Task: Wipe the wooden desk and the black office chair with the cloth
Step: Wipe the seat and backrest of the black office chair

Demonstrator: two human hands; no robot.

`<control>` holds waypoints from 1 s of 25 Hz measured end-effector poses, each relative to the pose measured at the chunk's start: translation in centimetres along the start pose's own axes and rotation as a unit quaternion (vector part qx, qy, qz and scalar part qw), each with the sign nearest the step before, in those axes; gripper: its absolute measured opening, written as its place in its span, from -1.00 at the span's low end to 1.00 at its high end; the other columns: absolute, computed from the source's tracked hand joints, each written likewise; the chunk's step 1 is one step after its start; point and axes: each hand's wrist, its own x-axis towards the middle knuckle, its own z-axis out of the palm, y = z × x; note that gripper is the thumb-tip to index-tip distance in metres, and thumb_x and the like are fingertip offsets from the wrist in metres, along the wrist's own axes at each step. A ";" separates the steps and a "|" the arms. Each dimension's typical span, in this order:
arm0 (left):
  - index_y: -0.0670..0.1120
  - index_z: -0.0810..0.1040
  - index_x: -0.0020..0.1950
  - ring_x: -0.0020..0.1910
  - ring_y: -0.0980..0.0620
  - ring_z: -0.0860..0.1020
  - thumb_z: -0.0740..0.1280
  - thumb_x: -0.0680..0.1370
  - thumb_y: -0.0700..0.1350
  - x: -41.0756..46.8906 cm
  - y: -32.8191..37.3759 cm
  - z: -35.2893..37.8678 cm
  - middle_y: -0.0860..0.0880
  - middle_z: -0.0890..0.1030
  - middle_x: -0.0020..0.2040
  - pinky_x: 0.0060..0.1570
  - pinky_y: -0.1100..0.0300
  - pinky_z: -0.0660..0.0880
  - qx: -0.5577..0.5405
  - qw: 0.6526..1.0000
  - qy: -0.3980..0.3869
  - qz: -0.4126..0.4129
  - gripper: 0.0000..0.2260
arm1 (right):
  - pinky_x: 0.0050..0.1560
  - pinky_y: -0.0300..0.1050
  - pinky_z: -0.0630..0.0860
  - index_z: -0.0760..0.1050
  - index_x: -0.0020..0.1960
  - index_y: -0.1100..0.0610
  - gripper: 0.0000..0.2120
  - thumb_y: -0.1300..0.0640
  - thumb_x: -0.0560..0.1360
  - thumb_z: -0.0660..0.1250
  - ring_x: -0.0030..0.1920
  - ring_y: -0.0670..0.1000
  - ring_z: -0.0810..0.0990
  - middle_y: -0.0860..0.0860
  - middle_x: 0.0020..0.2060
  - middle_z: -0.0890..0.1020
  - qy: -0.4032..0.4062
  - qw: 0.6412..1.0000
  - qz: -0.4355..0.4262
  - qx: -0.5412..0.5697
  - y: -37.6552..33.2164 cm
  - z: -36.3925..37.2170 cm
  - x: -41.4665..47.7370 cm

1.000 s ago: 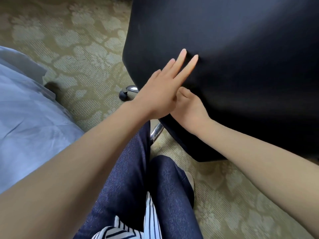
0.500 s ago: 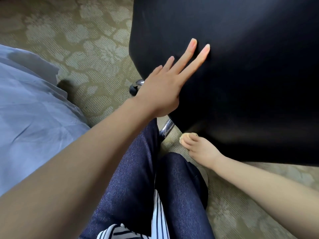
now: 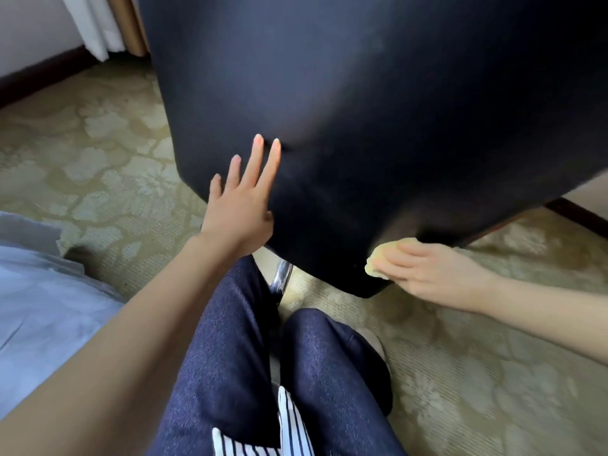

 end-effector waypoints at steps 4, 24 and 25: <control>0.06 -0.29 0.53 0.53 -0.17 -0.12 0.24 0.54 -0.15 -0.7 0.9 -1.1 0.03 -0.30 0.54 0.44 -0.19 0.00 0.022 1.000 -0.007 -0.001 -0.20 | 0.09 -0.08 0.55 0.58 0.18 0.23 -0.62 0.37 0.58 0.04 0.09 0.07 0.61 0.04 0.11 0.62 0.098 0.990 0.099 0.031 5.1 -4.8 -1.7; 0.00 -0.18 0.56 0.54 0.00 -0.17 0.15 0.52 -0.32 -2.0 2.1 -7.0 0.08 -0.22 0.55 0.47 -0.07 -0.07 0.000 0.994 0.094 0.052 -0.27 | 0.12 -0.16 0.49 0.54 0.28 0.05 -0.65 0.24 0.52 0.30 0.17 -0.05 0.57 -0.09 0.18 0.60 0.265 0.895 0.351 0.071 4.6 -3.9 11.1; 0.00 -0.17 0.56 0.54 0.00 -0.17 0.16 0.52 -0.32 -2.1 2.1 -6.9 0.09 -0.23 0.55 0.47 -0.07 -0.06 0.000 0.994 0.093 0.062 -0.27 | 0.14 -0.17 0.49 0.56 0.26 0.06 -0.66 0.24 0.51 0.30 0.15 -0.05 0.58 -0.09 0.14 0.61 0.237 0.911 0.325 0.089 3.0 -2.5 10.8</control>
